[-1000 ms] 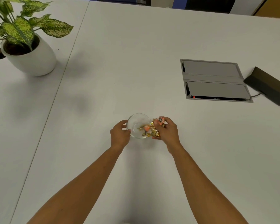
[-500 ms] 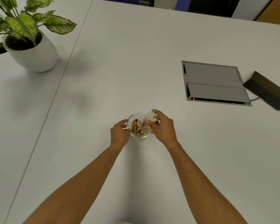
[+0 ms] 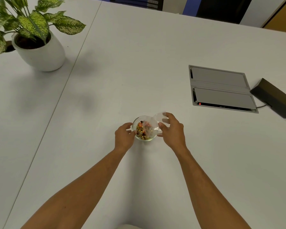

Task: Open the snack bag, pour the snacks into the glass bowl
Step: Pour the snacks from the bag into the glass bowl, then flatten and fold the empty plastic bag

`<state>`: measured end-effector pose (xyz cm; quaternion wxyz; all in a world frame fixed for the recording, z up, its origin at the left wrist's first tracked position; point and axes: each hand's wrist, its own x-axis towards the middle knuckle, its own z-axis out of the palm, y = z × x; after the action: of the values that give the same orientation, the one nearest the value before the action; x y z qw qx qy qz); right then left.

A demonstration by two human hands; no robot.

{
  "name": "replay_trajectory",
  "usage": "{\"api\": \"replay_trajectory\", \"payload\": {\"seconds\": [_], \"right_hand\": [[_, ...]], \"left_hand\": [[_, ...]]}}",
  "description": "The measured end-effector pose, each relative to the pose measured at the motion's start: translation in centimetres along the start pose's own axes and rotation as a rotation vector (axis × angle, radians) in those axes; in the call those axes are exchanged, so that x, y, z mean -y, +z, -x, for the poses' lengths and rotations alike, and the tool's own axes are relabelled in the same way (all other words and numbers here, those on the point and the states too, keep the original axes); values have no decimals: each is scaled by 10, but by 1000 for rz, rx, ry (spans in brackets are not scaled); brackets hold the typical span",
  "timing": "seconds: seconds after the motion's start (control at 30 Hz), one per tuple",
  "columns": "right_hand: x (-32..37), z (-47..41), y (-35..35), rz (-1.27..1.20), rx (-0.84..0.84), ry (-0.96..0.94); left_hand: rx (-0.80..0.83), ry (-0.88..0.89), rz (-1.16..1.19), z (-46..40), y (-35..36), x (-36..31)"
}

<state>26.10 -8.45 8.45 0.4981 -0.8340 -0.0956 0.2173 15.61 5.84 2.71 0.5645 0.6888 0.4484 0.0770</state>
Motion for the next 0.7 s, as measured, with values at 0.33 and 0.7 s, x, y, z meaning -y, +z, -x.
{"api": "replay_trajectory", "payload": {"seconds": [0.33, 0.7], "right_hand": [[-25, 37, -8, -621, -43, 179], [-44, 68, -9, -695, 30, 180]], "left_hand": [[155, 61, 202, 30, 1, -10], [191, 56, 344, 51, -11, -2]]}}
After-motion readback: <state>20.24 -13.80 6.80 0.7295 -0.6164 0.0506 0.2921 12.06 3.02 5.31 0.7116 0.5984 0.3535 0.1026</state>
